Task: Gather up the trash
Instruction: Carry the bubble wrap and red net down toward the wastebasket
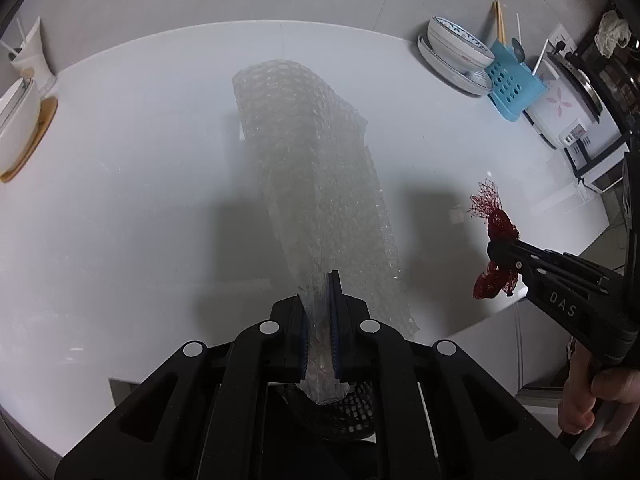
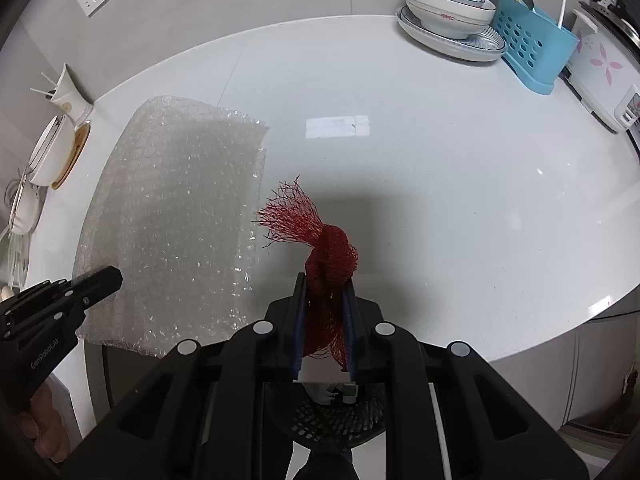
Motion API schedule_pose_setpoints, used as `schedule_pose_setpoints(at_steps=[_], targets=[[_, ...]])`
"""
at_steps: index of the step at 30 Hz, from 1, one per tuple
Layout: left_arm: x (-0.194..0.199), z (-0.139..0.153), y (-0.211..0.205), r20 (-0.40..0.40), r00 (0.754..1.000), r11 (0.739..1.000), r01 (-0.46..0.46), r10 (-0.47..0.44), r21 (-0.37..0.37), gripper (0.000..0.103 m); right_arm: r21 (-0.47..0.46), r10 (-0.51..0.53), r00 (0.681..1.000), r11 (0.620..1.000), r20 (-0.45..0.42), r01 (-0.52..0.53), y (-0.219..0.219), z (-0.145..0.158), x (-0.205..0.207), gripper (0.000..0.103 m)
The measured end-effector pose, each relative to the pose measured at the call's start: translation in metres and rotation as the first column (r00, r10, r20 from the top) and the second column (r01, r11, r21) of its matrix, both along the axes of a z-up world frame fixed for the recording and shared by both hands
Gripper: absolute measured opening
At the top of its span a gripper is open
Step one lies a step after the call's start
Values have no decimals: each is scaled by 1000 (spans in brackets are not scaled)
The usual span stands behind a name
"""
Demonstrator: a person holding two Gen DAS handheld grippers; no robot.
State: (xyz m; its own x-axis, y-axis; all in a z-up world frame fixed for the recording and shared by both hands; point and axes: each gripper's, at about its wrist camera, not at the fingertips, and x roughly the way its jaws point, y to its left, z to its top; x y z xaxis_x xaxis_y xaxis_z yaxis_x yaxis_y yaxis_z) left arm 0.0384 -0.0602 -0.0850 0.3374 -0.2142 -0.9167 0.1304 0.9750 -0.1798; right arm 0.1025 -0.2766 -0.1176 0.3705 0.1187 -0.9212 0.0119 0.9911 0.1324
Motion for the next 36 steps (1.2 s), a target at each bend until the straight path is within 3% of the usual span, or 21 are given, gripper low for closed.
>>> schedule_pose_setpoints(at_steps=[22, 28, 36], targets=[[-110, -11, -27, -26, 999, 999, 43, -43, -5, 7, 17, 28, 1000, 999, 11, -28, -16, -15, -87, 15], [-134, -38, -38, -86, 995, 998, 59, -60, -11, 7, 10, 32, 999, 999, -18, -32, -21, -34, -108, 15], [-158, -90, -55, -184, 979, 994, 99, -89, 44, 8, -8, 62, 997, 998, -48, -62, -27, -65, -138, 15]])
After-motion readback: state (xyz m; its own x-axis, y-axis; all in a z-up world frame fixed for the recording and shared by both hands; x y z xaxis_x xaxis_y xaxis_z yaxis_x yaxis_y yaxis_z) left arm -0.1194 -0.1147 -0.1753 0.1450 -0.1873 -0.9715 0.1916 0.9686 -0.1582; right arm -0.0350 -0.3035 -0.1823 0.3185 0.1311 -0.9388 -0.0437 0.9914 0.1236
